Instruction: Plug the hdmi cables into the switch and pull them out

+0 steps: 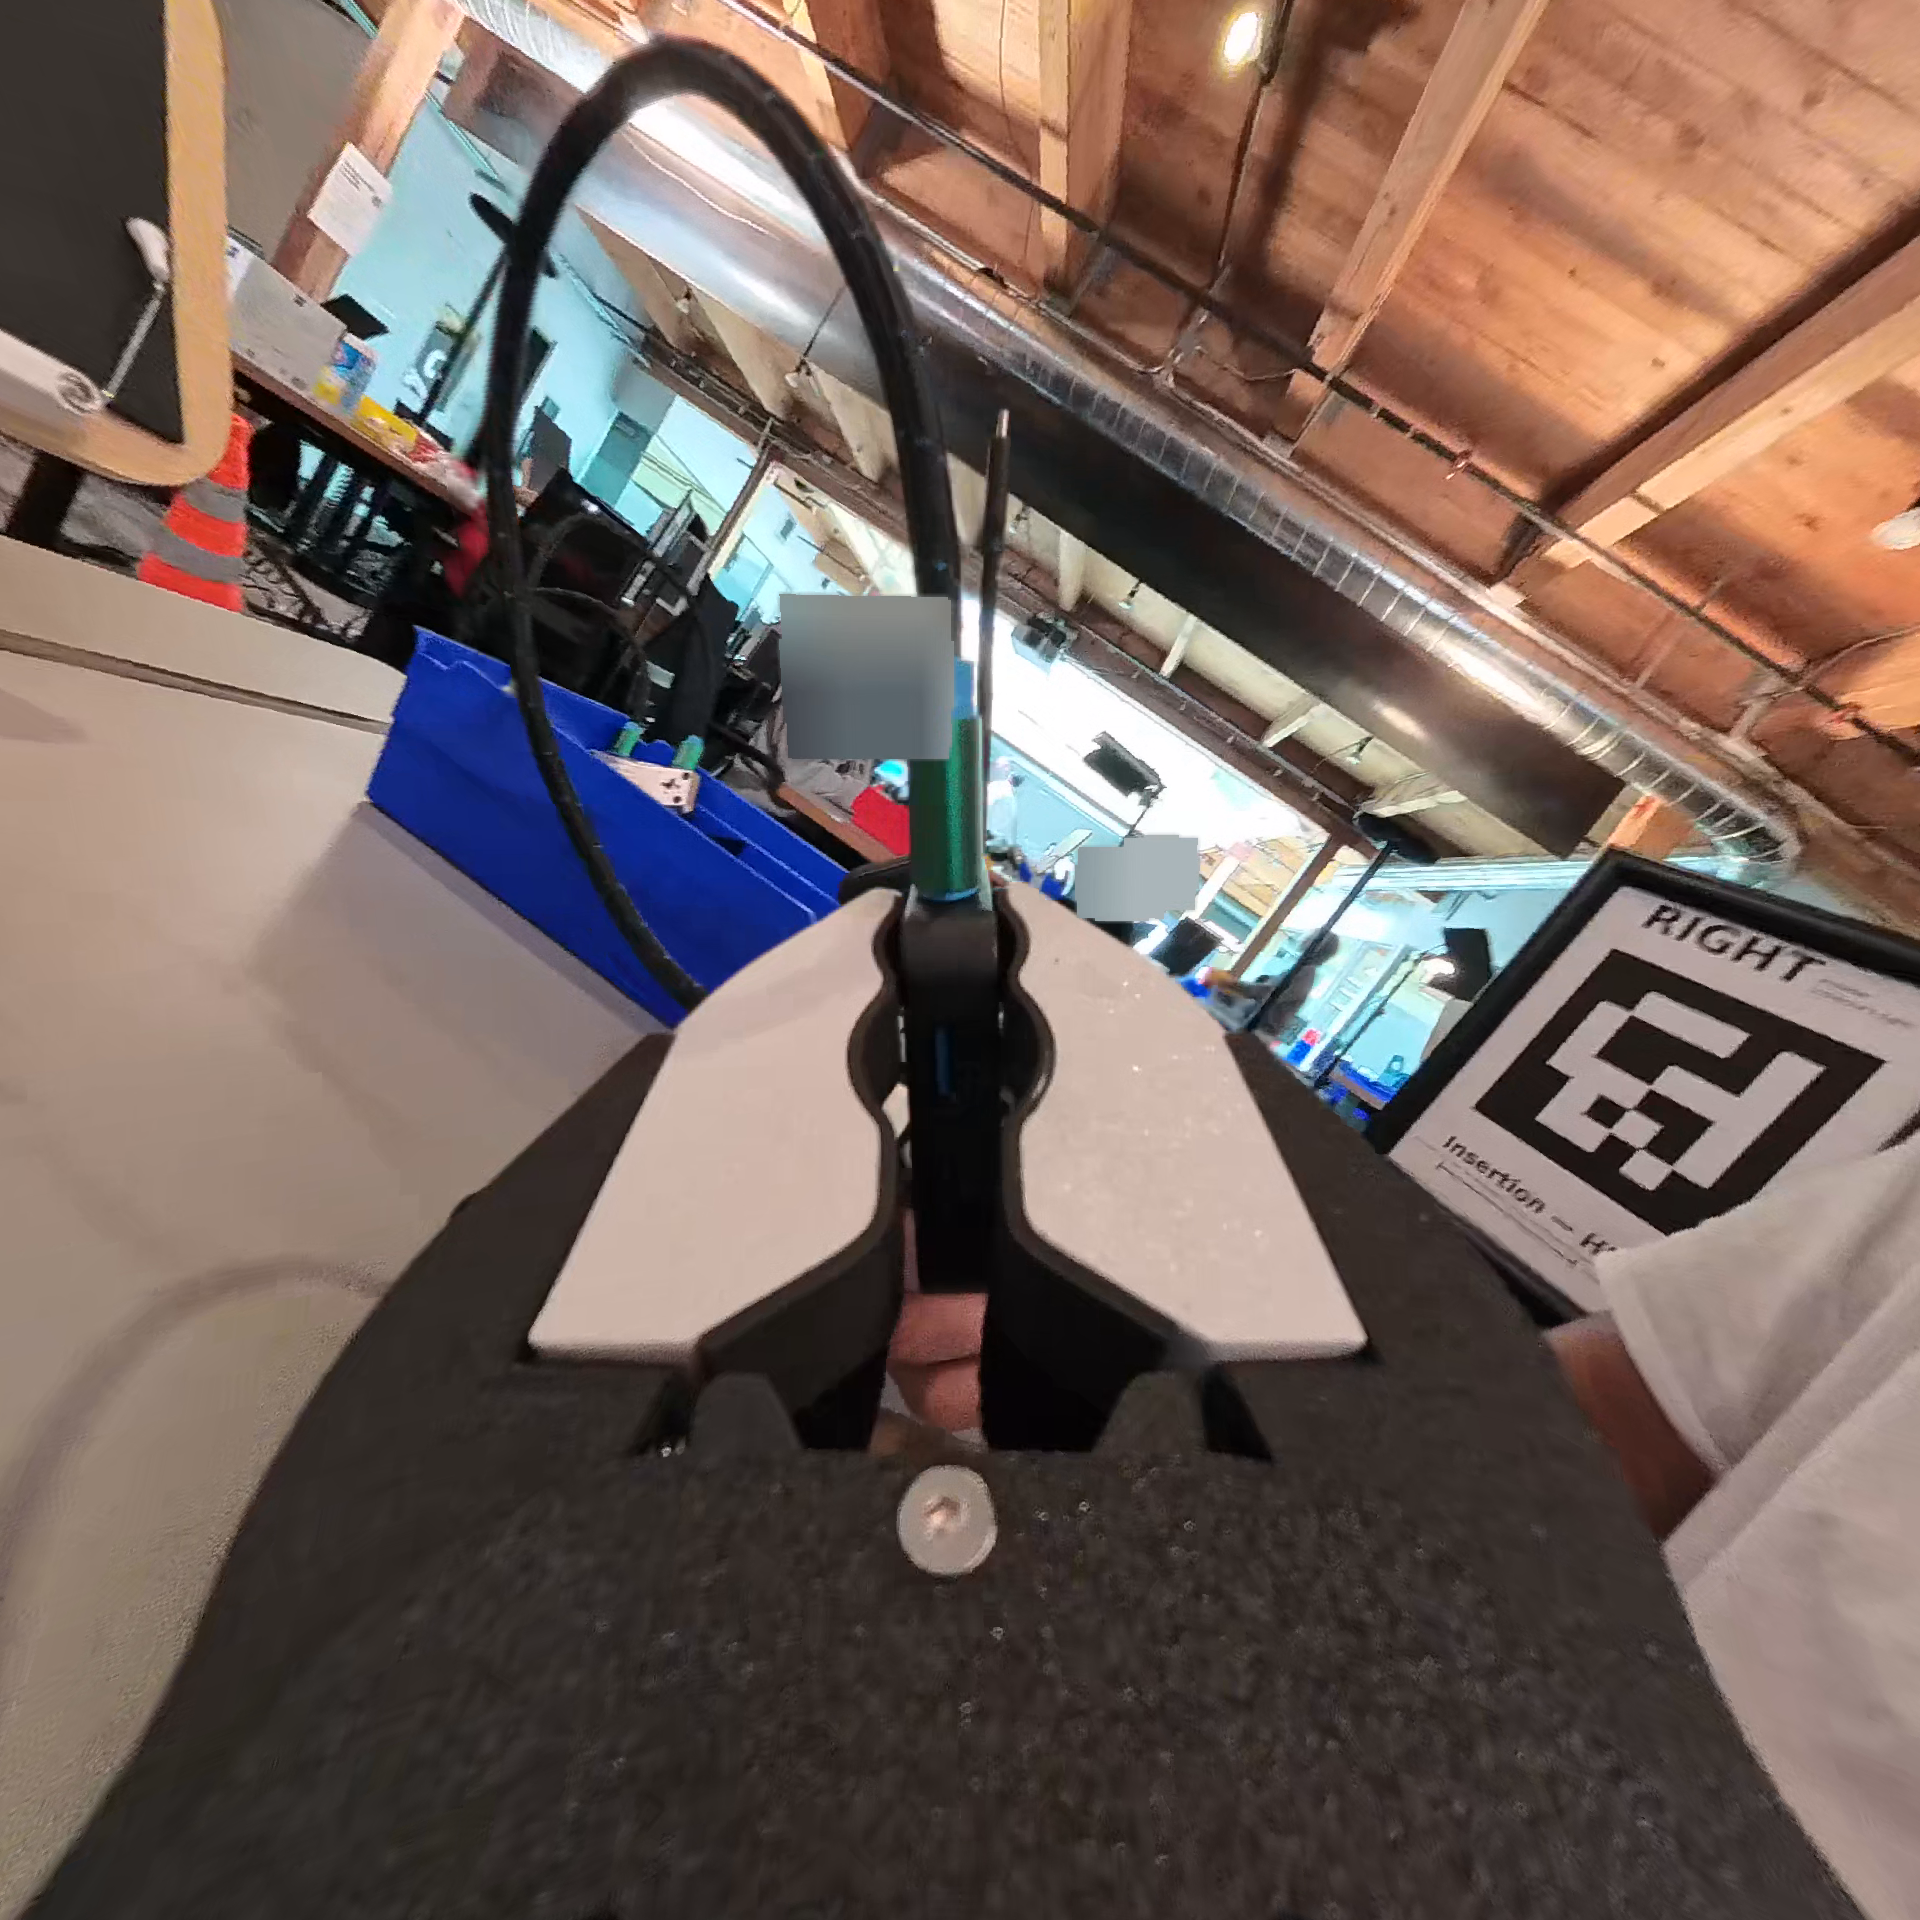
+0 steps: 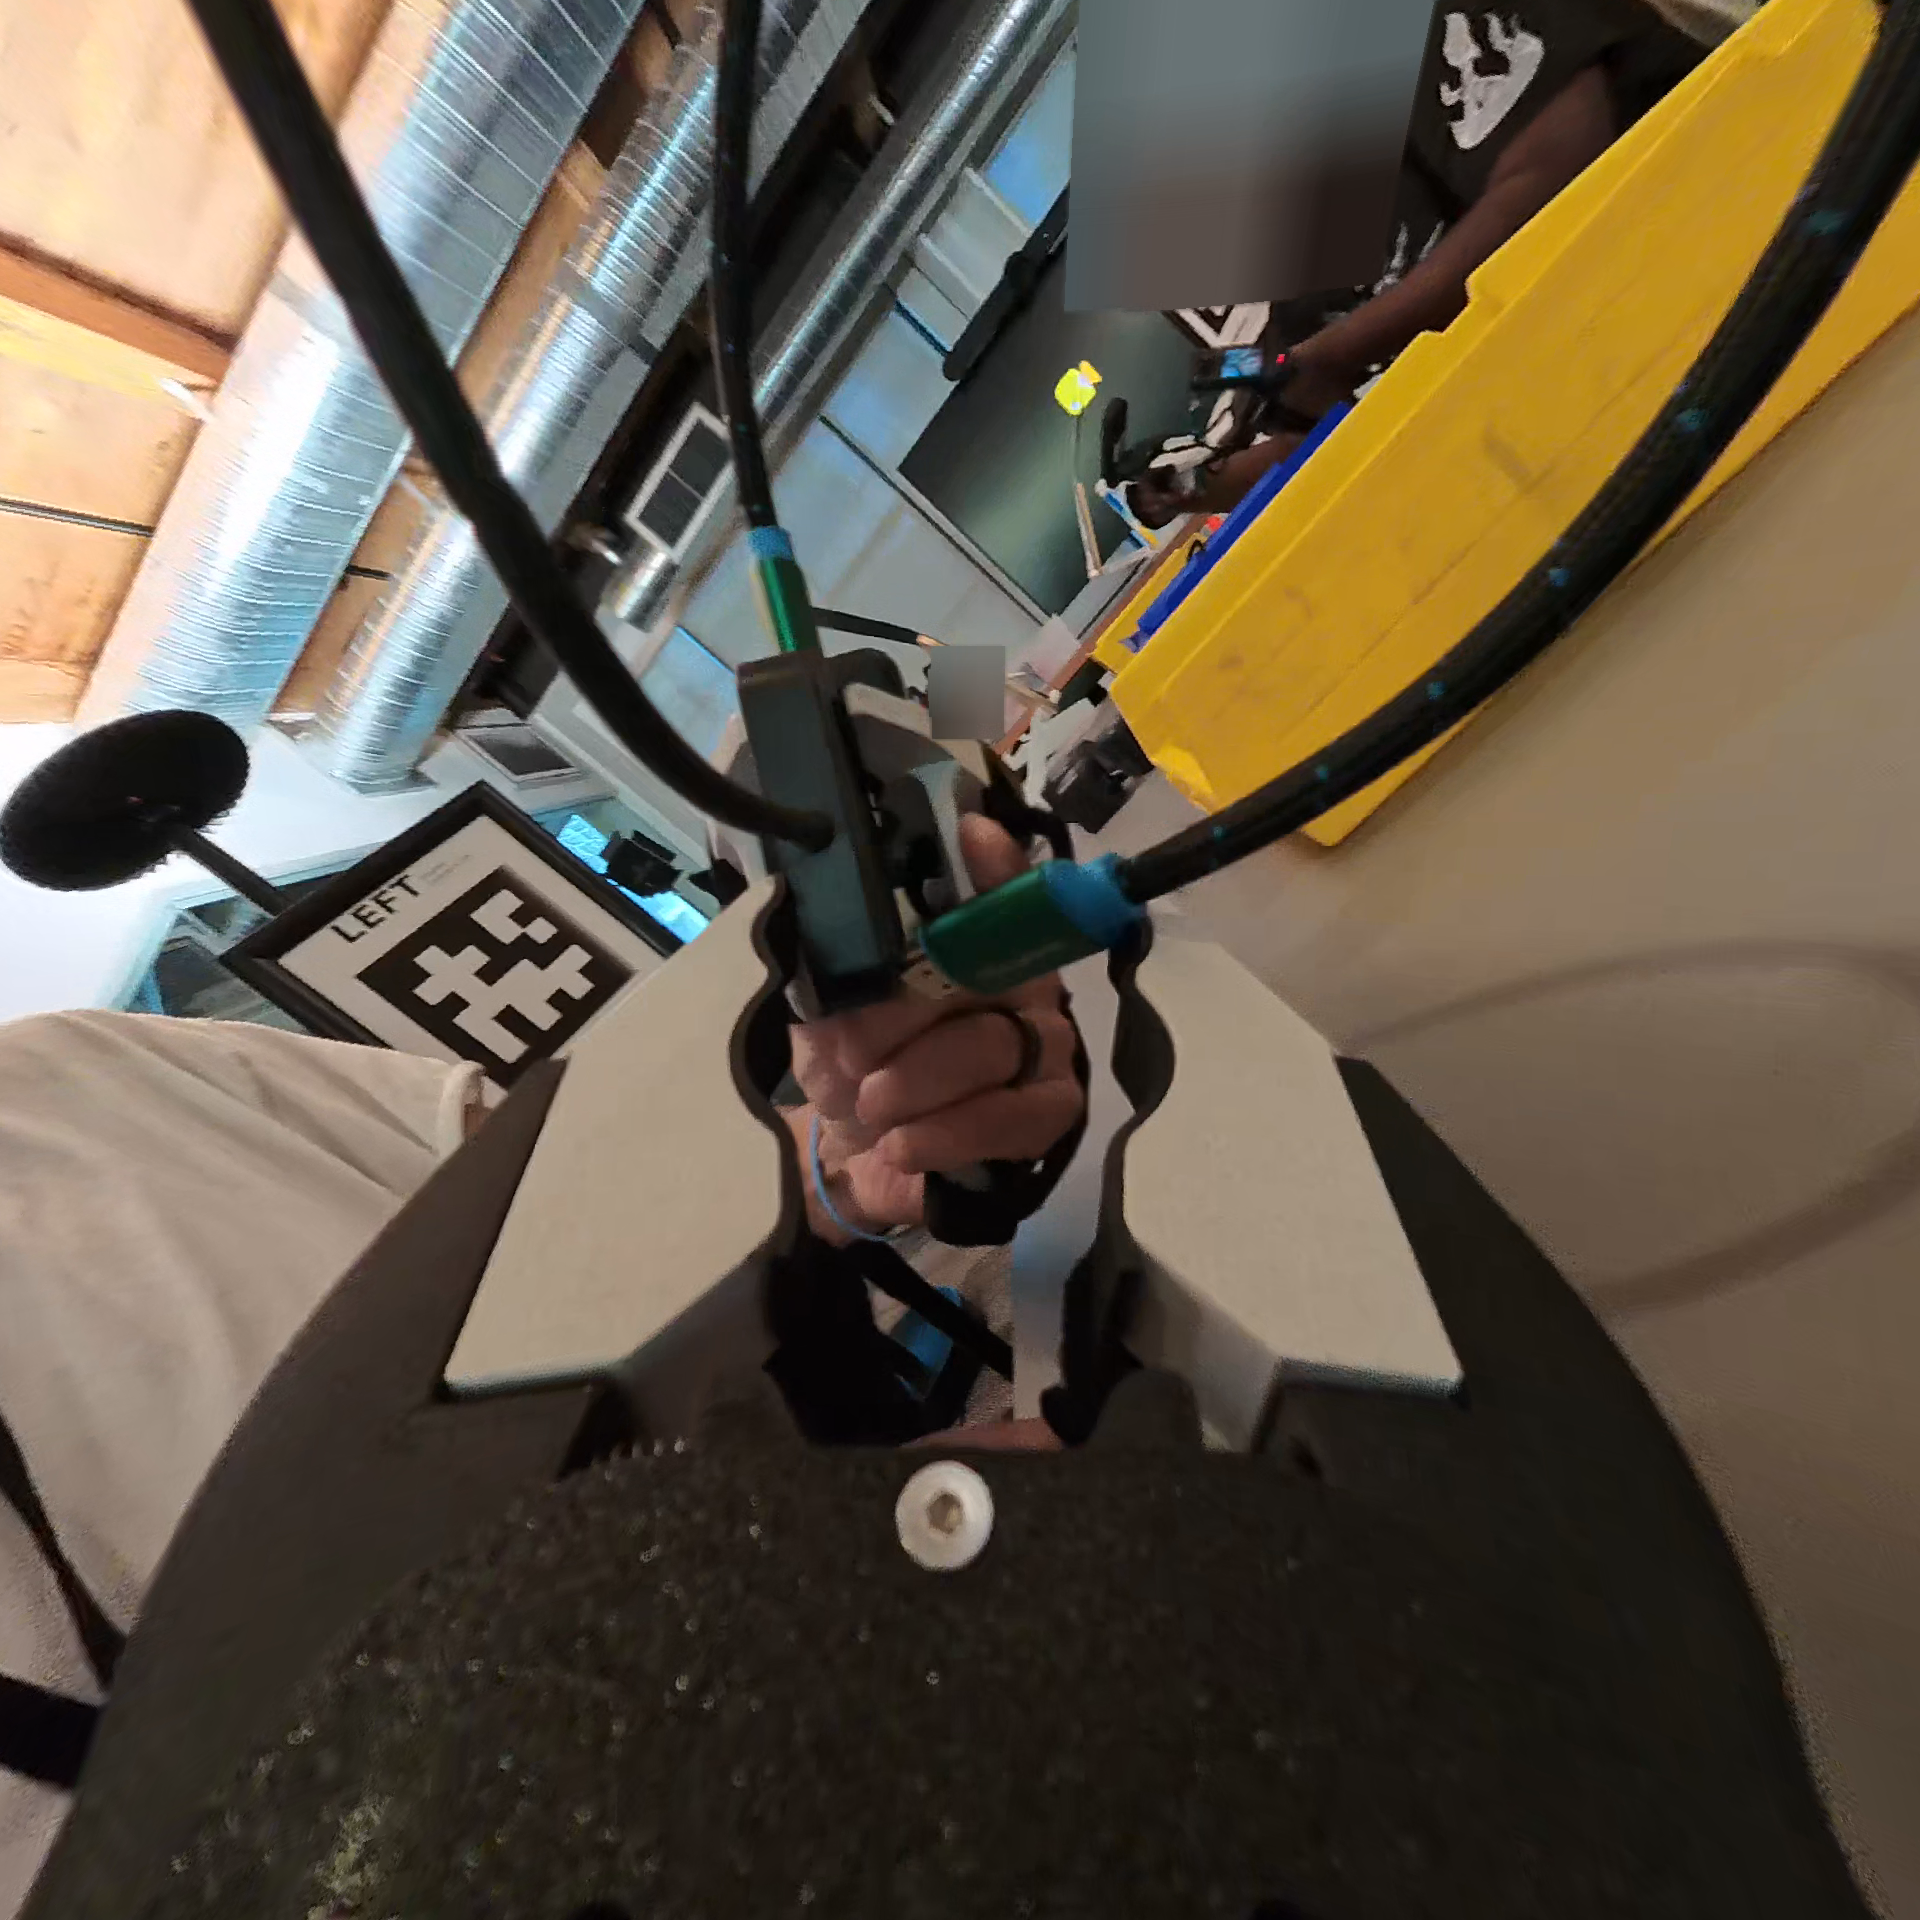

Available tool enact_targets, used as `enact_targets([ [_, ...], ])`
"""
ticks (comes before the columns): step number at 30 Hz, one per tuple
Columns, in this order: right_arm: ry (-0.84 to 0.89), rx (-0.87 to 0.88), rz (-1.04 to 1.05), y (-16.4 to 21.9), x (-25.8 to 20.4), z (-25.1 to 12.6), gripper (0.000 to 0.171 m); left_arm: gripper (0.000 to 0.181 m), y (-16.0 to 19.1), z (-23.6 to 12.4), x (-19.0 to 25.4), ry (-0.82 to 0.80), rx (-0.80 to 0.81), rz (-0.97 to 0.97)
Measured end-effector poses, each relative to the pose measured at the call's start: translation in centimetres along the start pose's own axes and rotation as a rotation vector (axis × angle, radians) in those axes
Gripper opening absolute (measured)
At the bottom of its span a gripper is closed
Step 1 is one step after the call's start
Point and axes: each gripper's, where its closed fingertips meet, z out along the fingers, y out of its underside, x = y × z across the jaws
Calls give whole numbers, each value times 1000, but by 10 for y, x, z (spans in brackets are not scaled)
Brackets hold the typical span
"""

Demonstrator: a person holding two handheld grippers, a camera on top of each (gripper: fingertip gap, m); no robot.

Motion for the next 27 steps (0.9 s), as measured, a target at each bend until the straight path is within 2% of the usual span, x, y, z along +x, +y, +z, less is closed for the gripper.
enact_targets([
  [2,-15,-12,-14,1,-4,-1,52,13,1,0,-2,22,-7,-45],
  [4,-33,-42,-42,4,-11,-2,27,14,4,-1,-5,49,-9,-87],
  [11,12,-52,-92,3,-10,-4,25,14,6,0,-4,53,-41,-58],
  [13,33,-36,-101,-2,-9,-7,25,21,3,-3,-7,25,-40,-25],
  [17,105,62,-154,-41,-9,-34,25,27,-6,-17,-15,-49,-43,58],
  [20,209,130,-267,-92,-21,-74,25,25,-10,-28,-21,-93,-56,95],
  [22,334,164,-365,-133,-29,-114,25,23,-13,-31,-25,-115,-52,101],
  [25,601,123,-488,-192,-30,-193,25,22,-9,-32,-29,-131,-73,104],
  [27,855,33,-547,-227,-12,-255,25,22,-5,-31,-30,-135,-97,118],
])
